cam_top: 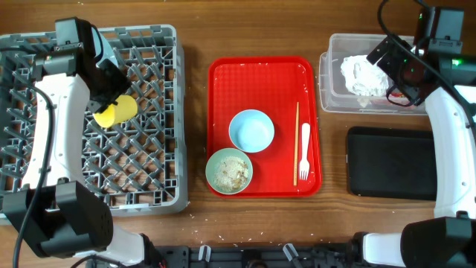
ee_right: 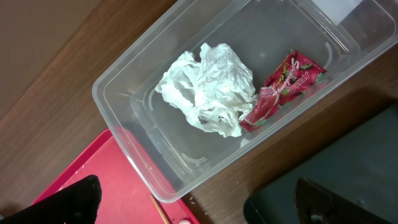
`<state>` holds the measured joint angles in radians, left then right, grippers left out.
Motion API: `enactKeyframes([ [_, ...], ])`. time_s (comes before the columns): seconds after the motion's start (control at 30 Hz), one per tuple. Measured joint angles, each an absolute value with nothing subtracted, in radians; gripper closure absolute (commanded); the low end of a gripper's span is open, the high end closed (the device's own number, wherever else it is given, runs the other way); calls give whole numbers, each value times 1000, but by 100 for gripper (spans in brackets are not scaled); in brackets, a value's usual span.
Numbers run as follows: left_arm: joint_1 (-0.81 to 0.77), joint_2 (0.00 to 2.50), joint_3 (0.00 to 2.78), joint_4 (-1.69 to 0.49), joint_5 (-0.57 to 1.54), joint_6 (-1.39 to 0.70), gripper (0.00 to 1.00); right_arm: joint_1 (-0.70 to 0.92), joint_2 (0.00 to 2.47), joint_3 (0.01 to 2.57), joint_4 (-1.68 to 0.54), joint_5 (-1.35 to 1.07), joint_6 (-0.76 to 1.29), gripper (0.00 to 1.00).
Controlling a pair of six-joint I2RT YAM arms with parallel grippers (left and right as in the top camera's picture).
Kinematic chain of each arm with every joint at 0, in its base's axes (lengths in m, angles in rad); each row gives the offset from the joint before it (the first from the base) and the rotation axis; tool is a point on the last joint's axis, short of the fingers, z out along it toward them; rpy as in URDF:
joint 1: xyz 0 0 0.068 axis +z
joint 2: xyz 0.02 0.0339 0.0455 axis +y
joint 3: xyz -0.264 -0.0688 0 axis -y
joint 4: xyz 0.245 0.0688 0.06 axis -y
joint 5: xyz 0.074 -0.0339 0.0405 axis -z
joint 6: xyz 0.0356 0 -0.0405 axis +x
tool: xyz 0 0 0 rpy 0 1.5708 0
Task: Sort waste into correct bins and load items into the dishwasher rack
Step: 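Grasp the yellow cup in the rack with the left gripper and reposition it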
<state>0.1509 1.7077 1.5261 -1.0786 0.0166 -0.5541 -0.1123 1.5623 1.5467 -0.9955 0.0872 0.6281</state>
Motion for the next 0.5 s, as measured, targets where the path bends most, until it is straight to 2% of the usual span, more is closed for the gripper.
enactKeyframes([
  [0.1,151,1742,1487,-1048,40,-559,94,-112,1562,1547,-995,87,628,0],
  [0.27,150,1733,1480,-1068,66,-560,96,-112,1562,1547,-995,87,628,0],
  [0.37,173,1591,1477,-1127,71,-559,96,-112,1562,1547,-996,87,628,0],
  [0.5,343,1407,1477,-1186,193,-510,96,-112,1562,1547,-995,87,628,0],
])
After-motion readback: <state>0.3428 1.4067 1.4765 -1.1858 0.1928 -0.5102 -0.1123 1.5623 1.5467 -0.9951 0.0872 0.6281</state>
